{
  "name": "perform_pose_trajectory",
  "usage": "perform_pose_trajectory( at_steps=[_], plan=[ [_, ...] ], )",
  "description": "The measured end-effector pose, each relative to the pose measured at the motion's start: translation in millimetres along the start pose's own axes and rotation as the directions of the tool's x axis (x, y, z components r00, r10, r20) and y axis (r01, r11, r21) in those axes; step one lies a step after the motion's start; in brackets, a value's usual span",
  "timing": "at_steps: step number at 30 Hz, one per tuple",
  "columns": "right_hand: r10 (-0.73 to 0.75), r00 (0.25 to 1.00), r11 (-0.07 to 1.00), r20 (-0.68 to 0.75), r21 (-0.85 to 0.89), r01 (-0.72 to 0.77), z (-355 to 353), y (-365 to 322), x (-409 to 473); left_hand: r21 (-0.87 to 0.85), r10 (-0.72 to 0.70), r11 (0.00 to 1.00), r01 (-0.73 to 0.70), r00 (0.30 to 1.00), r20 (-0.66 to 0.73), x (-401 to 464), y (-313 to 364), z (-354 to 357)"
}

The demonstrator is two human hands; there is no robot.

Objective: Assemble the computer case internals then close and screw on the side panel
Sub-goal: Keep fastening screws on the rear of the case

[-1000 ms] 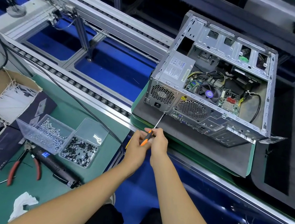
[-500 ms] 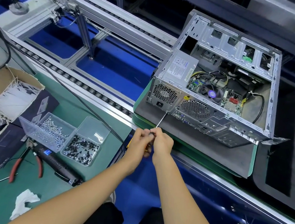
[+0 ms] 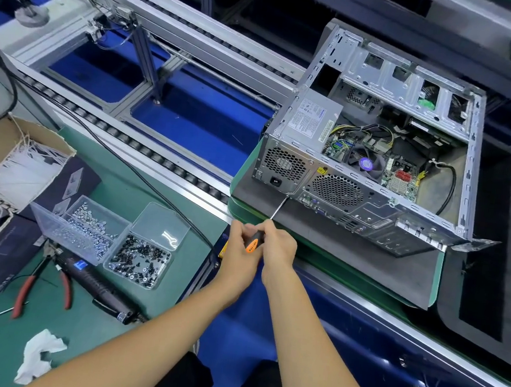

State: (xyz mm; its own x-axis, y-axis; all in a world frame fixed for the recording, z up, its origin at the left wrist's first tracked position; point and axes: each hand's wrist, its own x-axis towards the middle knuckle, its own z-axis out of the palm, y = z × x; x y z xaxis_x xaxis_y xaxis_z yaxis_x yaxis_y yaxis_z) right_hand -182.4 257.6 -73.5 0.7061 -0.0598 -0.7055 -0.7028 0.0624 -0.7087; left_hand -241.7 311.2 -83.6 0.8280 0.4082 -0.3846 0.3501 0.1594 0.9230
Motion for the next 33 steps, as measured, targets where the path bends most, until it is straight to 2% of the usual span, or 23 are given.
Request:
perform_pose_trajectory(
  at_steps=[2, 4, 5, 7, 11, 14, 17, 18, 20, 22, 23, 25, 27, 30, 31, 33],
  plan=[
    [0.0, 0.999, 1.0, -0.046, -0.014, 0.0, -1.0, 0.8, 2.4, -0.125, -0.048, 0.991, 0.054, 0.998, 0.05, -2.9, -0.5, -0.7],
    [0.034, 0.999, 0.999, -0.033, 0.005, -0.034, -0.6, 2.1, 3.3, -0.29, -0.178, 0.934, 0.209, 0.975, 0.131, -4.3, -1.3, -2.2],
    [0.051, 0.999, 0.998, -0.014, 0.037, -0.05, 0.4, 1.9, 2.1, -0.312, -0.241, 0.906, 0.285, 0.955, 0.171, -4.5, -2.2, -3.2],
    [0.059, 0.998, 0.997, -0.002, 0.057, -0.059, -0.6, 2.4, 1.7, -0.206, -0.302, 0.915, 0.346, 0.928, 0.217, -4.2, -2.6, -4.6],
    [0.07, 0.996, 0.996, 0.051, 0.055, -0.073, -5.8, 0.7, -0.7, -0.027, -0.094, 0.995, 0.099, 0.986, 0.139, -6.3, 0.1, -0.6],
    [0.013, 1.0, 1.0, -0.005, -0.029, -0.013, -5.3, 2.4, -0.9, 0.071, 0.103, 0.992, -0.108, 0.992, 0.073, -7.5, -1.0, -0.7],
    [0.003, 1.0, 0.999, -0.029, -0.037, -0.004, -0.4, -1.7, -0.7, 0.119, 0.14, 0.983, -0.143, 0.99, 0.034, -9.3, 4.2, 3.4],
    [0.014, 0.999, 1.0, -0.037, -0.028, -0.015, 1.4, -4.0, -0.8, 0.073, 0.091, 0.993, -0.092, 0.996, 0.025, -8.3, 6.9, 4.7],
    [0.032, 0.998, 0.999, -0.048, -0.025, -0.034, 3.0, -8.4, -0.7, -0.155, -0.076, 0.984, 0.089, 0.994, 0.084, -6.9, 9.6, 3.5],
    [0.052, 0.998, 0.998, -0.028, -0.037, -0.053, 1.5, -10.3, 0.1, -0.406, -0.202, 0.867, 0.29, 0.948, 0.246, -7.2, 9.6, -0.5],
    [0.063, 0.998, 0.997, -0.019, -0.043, -0.063, -0.1, -11.1, -0.9, -0.444, -0.239, 0.821, 0.36, 0.921, 0.307, -7.9, 9.0, -1.7],
    [0.08, 0.996, 0.992, -0.042, -0.099, -0.084, -3.6, -12.7, -3.0, -0.406, -0.283, 0.812, 0.419, 0.891, 0.355, -7.9, 7.8, -1.4],
    [0.089, 0.995, 0.986, -0.047, -0.134, -0.094, -6.1, -13.9, -6.2, -0.32, -0.248, 0.879, 0.352, 0.913, 0.324, -6.6, 10.5, 0.8],
    [0.016, 0.998, 0.991, -0.057, -0.128, -0.023, -6.4, -16.5, -8.3, -0.148, -0.138, 0.975, 0.166, 0.974, 0.181, -3.1, 11.4, 3.4],
    [-0.027, 0.995, 0.981, -0.093, -0.194, 0.009, -5.9, -16.4, -9.6, -0.126, -0.121, 0.982, 0.138, 0.983, 0.135, -1.8, 9.5, 2.5],
    [-0.192, 0.953, 0.884, -0.234, -0.463, 0.064, -6.3, -14.7, -13.8, -0.122, -0.104, 0.986, 0.115, 0.99, 0.098, -1.3, 7.2, 0.5]
  ],
)
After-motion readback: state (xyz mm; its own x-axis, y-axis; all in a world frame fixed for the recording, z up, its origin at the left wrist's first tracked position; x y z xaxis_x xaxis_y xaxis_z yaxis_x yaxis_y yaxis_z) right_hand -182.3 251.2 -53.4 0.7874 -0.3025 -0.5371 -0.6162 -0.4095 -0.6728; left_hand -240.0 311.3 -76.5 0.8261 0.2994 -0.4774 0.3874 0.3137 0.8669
